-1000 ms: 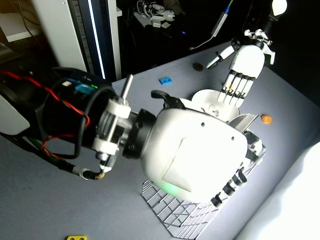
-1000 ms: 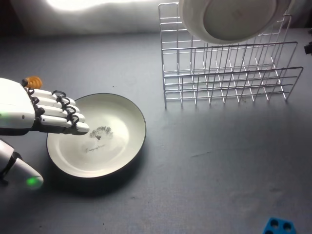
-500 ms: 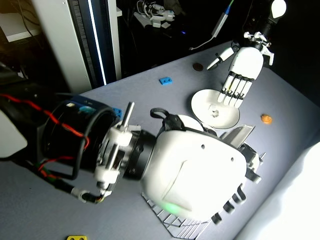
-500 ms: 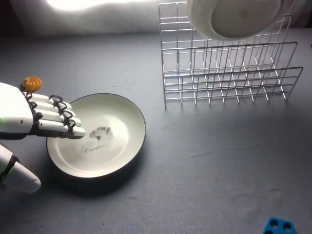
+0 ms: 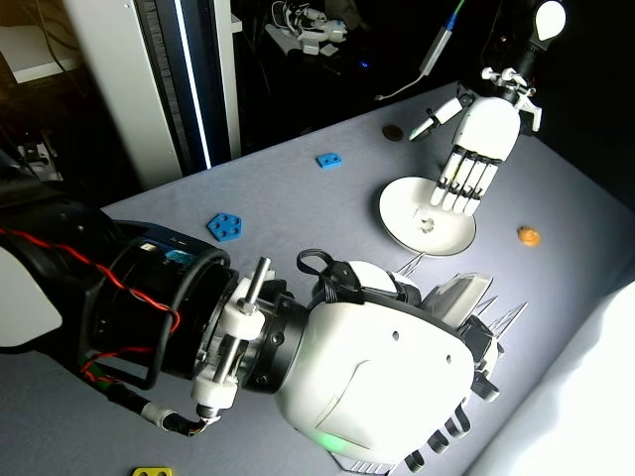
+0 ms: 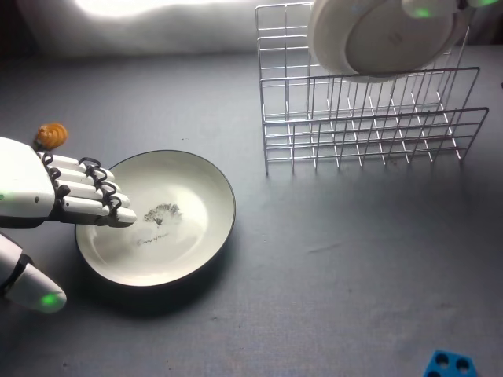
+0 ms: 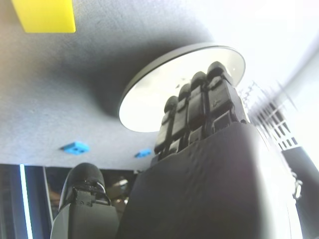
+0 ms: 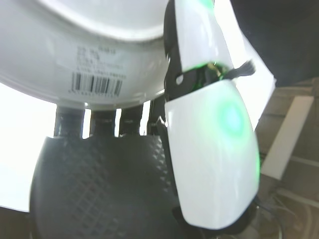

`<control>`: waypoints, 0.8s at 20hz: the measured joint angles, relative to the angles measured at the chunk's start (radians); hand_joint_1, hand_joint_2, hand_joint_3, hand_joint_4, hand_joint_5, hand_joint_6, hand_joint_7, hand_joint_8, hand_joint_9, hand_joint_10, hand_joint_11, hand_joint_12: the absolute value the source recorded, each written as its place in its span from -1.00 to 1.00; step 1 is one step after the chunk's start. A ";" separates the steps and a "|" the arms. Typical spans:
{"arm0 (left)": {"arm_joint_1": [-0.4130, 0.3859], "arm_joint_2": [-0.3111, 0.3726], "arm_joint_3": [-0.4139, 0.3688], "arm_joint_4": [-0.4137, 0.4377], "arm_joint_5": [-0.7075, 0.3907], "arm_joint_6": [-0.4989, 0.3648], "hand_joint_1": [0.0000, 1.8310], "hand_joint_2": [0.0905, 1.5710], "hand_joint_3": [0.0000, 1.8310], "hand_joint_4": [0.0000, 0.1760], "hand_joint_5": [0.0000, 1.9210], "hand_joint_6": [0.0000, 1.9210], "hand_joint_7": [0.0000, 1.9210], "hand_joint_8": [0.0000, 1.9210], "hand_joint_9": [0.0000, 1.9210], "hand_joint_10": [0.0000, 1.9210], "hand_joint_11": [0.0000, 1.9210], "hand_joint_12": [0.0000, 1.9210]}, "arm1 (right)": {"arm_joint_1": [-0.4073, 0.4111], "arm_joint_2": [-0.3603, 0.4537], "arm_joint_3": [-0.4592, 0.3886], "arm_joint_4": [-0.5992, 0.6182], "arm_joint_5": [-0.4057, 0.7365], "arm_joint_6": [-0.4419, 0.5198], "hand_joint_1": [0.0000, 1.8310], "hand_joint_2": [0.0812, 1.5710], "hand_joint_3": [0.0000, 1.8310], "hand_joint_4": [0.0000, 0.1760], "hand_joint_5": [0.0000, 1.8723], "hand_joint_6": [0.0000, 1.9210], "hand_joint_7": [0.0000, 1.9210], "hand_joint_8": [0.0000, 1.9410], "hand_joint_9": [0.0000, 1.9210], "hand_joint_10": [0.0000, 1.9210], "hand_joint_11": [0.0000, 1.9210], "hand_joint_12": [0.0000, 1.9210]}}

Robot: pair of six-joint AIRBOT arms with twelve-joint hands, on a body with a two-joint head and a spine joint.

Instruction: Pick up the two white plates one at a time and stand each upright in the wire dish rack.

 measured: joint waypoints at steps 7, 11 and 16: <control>-0.011 -0.003 0.030 -0.004 0.035 0.018 -1.00 0.33 -1.00 -1.00 -0.98 -0.99 -1.00 -1.00 -1.00 -1.00 -1.00 -1.00 | -0.021 -0.022 0.027 -0.005 0.003 0.004 0.50 0.35 -1.00 -1.00 0.07 0.03 0.05 -0.13 0.00 0.12 -0.10 0.21; -0.011 -0.011 0.033 -0.004 0.045 0.018 -1.00 0.34 -1.00 -1.00 -0.98 -1.00 -1.00 -1.00 -1.00 -1.00 -1.00 -1.00 | -0.036 -0.048 0.055 -0.007 0.002 0.005 0.50 0.37 -1.00 -1.00 0.05 0.09 0.03 -0.10 -0.04 0.16 -0.13 0.20; -0.011 -0.013 0.032 -0.003 0.045 0.019 -1.00 0.34 -1.00 -1.00 -1.00 -1.00 -1.00 -1.00 -1.00 -1.00 -1.00 -1.00 | -0.057 -0.069 0.080 -0.005 0.006 0.003 0.49 0.40 -1.00 -1.00 0.02 0.15 -0.01 -0.03 -0.08 0.19 -0.14 0.19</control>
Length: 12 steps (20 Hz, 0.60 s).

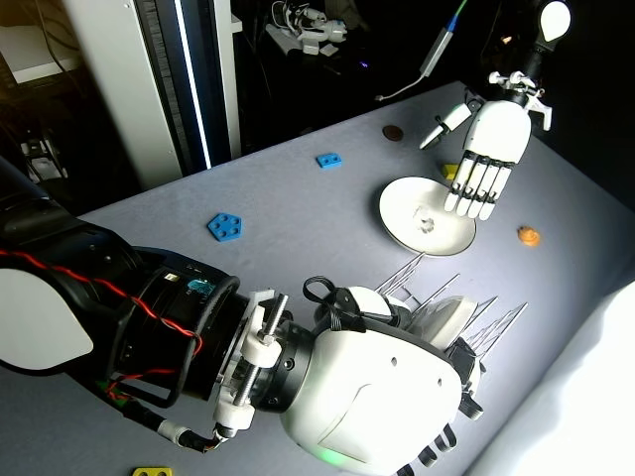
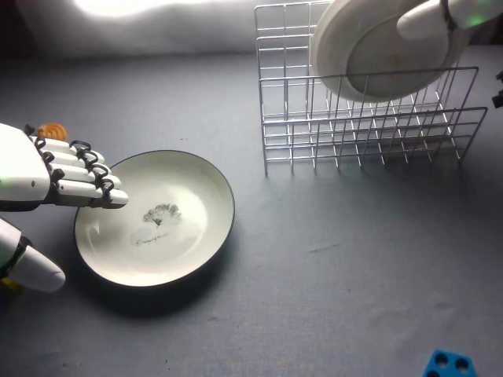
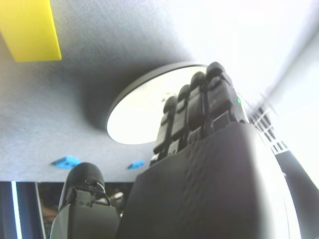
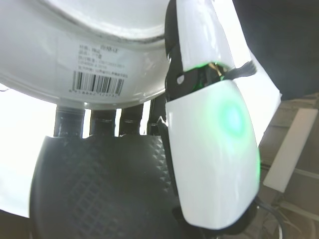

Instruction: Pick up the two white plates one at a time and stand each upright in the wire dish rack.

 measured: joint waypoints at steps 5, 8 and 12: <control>0.000 0.000 -0.003 0.008 0.000 0.001 -1.00 0.32 -1.00 -1.00 -0.99 -1.00 -1.00 -1.00 -1.00 -1.00 -1.00 -1.00 | -0.018 -0.009 0.003 0.004 0.006 -0.006 0.50 0.37 -1.00 -1.00 0.03 0.10 0.06 -0.10 -0.03 0.13 -0.12 0.21; 0.000 0.000 -0.003 0.007 0.000 0.001 -1.00 0.33 -1.00 -1.00 -1.00 -1.00 -1.00 -1.00 -1.00 -1.00 -1.00 -1.00 | -0.024 -0.012 0.004 0.008 0.018 -0.012 0.50 0.38 -1.00 -1.00 0.03 0.12 0.02 -0.05 -0.08 0.18 -0.15 0.21; 0.000 0.000 -0.003 0.008 0.000 0.001 -1.00 0.33 -1.00 -1.00 -0.99 -1.00 -1.00 -1.00 -1.00 -1.00 -1.00 -1.00 | -0.035 -0.013 0.004 0.016 0.030 -0.017 0.36 0.40 -1.00 -1.00 0.05 0.10 -0.02 0.02 -0.10 -0.17 -0.22 0.26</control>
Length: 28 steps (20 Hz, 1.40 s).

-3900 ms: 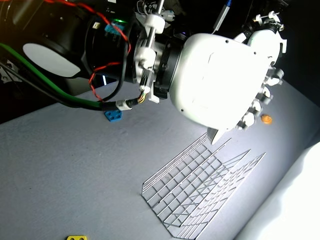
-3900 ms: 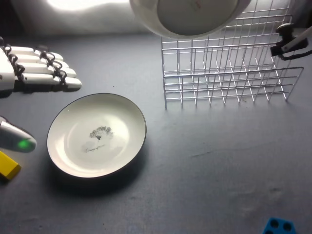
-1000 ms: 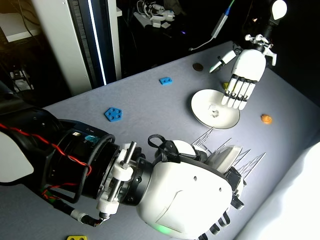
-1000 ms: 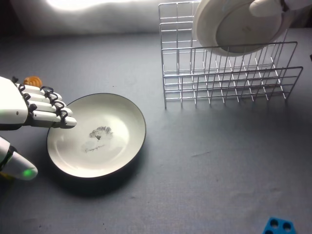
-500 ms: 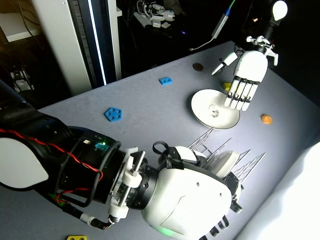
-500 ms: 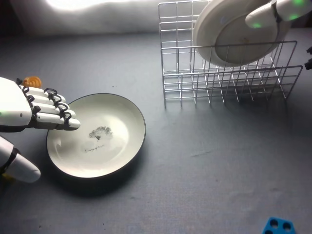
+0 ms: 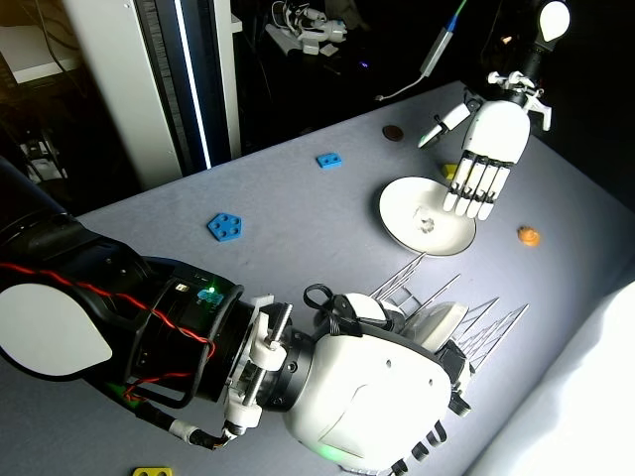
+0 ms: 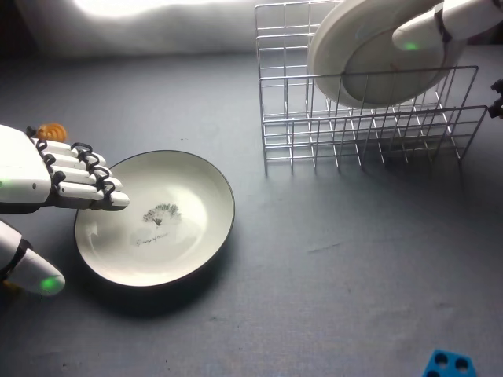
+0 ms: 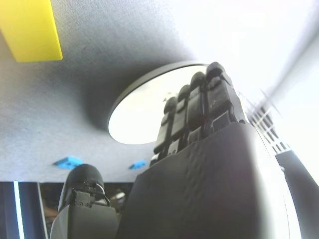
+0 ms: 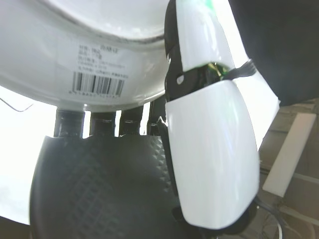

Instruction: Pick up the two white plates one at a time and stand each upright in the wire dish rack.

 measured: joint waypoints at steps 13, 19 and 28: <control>0.000 -0.001 -0.002 0.007 0.013 0.000 -1.00 0.32 -1.00 -1.00 -1.00 -1.00 -1.00 -1.00 -1.00 -1.00 -1.00 -1.00 | -0.023 -0.008 0.000 0.007 0.053 -0.039 0.24 0.28 -1.00 -1.00 -0.07 -0.87 0.02 -0.97 -0.08 -0.77 -0.54 0.34; -0.006 -0.001 -0.001 0.006 0.042 0.014 -1.00 0.33 -1.00 -1.00 -0.99 -1.00 -1.00 -1.00 -1.00 -1.00 -1.00 -1.00 | -0.025 -0.010 0.000 0.010 0.064 -0.039 0.27 0.26 -1.00 -1.00 -0.09 -0.96 -0.05 -1.00 -0.14 -0.83 -0.61 0.35; 0.003 -0.001 -0.001 0.004 0.062 0.024 -1.00 0.32 -1.00 -1.00 -0.98 -1.00 -1.00 -1.00 -1.00 -1.00 -1.00 -1.00 | -0.021 -0.010 0.000 0.002 0.080 -0.055 0.20 0.25 -1.00 -1.00 -0.18 -1.00 -0.18 -1.00 -0.27 -0.91 -0.78 0.37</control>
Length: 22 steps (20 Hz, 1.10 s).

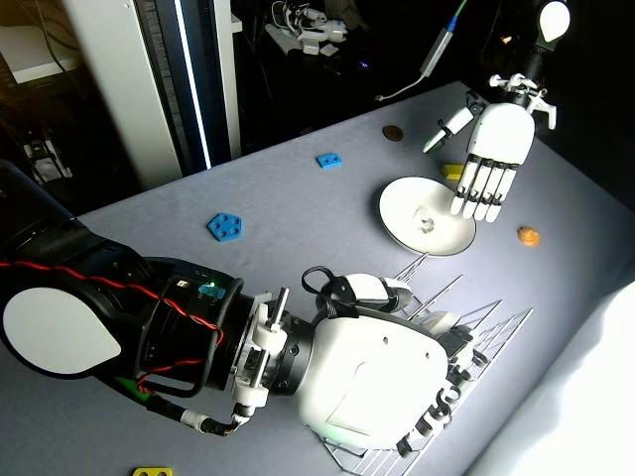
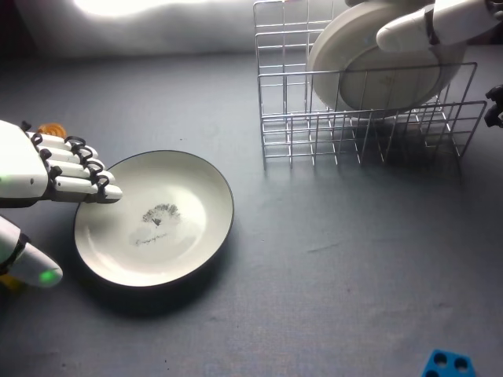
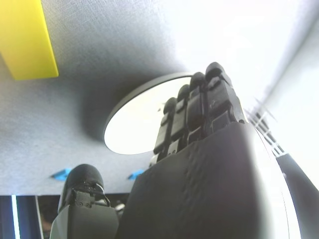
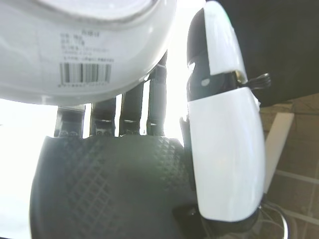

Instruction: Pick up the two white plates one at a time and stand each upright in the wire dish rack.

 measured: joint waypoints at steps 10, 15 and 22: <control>0.016 -0.006 0.000 -0.003 0.011 0.000 -1.00 0.33 -1.00 -1.00 -0.97 -0.99 -1.00 -1.00 -1.00 -1.00 -1.00 -1.00 | 0.010 -0.003 0.000 -0.007 0.040 -0.100 0.15 0.26 -1.00 -1.00 -0.20 -1.00 -0.19 -1.00 -0.28 -0.92 -0.81 0.37; 0.016 -0.006 0.000 -0.002 0.012 0.000 -1.00 0.31 -1.00 -1.00 -1.00 -1.00 -1.00 -1.00 -1.00 -1.00 -1.00 -1.00 | 0.010 -0.003 0.000 0.038 0.061 -0.190 0.16 0.25 -1.00 -1.00 -0.20 -1.00 -0.19 -1.00 -0.28 -0.93 -0.83 0.37; 0.016 -0.006 0.000 0.000 0.012 0.000 -1.00 0.32 -1.00 -1.00 -0.98 -1.00 -1.00 -1.00 -1.00 -1.00 -1.00 -1.00 | 0.001 -0.010 -0.002 0.171 0.134 -0.435 0.14 0.26 -1.00 -1.00 -0.22 -1.00 -0.22 -1.00 -0.30 -0.94 -0.85 0.37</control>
